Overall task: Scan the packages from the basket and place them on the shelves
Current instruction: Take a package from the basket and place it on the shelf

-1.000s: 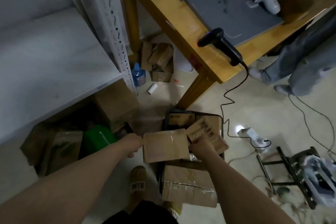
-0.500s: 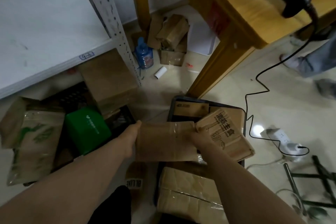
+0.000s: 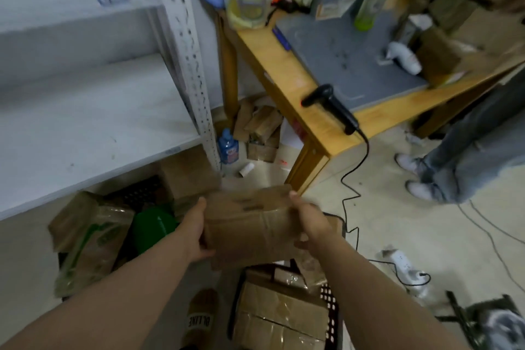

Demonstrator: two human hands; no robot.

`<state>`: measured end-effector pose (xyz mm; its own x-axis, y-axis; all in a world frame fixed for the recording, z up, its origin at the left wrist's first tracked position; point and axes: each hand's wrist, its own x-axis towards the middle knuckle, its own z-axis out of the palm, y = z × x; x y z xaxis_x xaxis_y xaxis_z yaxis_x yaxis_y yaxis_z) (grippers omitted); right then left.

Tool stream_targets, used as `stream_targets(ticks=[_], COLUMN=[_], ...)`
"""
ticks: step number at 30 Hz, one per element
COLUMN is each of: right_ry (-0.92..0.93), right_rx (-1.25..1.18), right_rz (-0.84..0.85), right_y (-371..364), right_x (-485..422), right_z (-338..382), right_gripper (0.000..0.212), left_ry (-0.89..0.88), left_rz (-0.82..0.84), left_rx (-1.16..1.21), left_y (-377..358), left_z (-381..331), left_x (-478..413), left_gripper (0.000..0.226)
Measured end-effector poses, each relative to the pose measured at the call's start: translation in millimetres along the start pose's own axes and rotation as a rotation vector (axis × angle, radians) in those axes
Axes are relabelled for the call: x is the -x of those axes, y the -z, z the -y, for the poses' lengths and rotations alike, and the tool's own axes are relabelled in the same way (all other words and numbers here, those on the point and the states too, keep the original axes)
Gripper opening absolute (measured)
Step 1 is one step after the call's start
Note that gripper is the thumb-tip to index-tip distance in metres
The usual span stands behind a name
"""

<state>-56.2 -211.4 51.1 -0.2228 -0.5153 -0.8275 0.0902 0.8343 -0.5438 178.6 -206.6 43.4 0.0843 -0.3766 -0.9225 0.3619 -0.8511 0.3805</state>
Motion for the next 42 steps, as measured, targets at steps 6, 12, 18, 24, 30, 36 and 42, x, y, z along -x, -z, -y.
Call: stream_targets(ticks=[6, 12, 18, 24, 30, 36, 42], right_ry=[0.231, 0.413, 0.428, 0.416, 0.46, 0.557, 0.594], right_rx=[-0.017, 0.152, 0.104, 0.009, 0.08, 0.023, 0.092], right_rz=[0.037, 0.097, 0.187, 0.235, 0.248, 0.317, 0.397], right_y=[21, 28, 26, 33, 34, 32, 28], right_x=[125, 218, 259, 268, 279, 278, 276], right_z=[75, 124, 138, 140, 132, 129, 128], right_gripper=[0.057, 0.023, 0.056, 0.087, 0.029, 0.007, 0.031], left_ry=[-0.16, -0.361, -0.483, -0.527, -0.606, -0.553, -0.61], left_rz=[0.067, 0.118, 0.106, 0.073, 0.163, 0.318, 0.282], left_rx=[0.119, 0.107, 0.256, 0.38, 0.279, 0.261, 0.189], left_y=[3, 14, 38, 54, 55, 66, 91], left_z=[-44, -73, -74, -68, -55, -43, -47], left_x=[128, 220, 252, 270, 278, 278, 275], left_gripper=[0.065, 0.058, 0.073, 0.081, 0.045, 0.055, 0.079])
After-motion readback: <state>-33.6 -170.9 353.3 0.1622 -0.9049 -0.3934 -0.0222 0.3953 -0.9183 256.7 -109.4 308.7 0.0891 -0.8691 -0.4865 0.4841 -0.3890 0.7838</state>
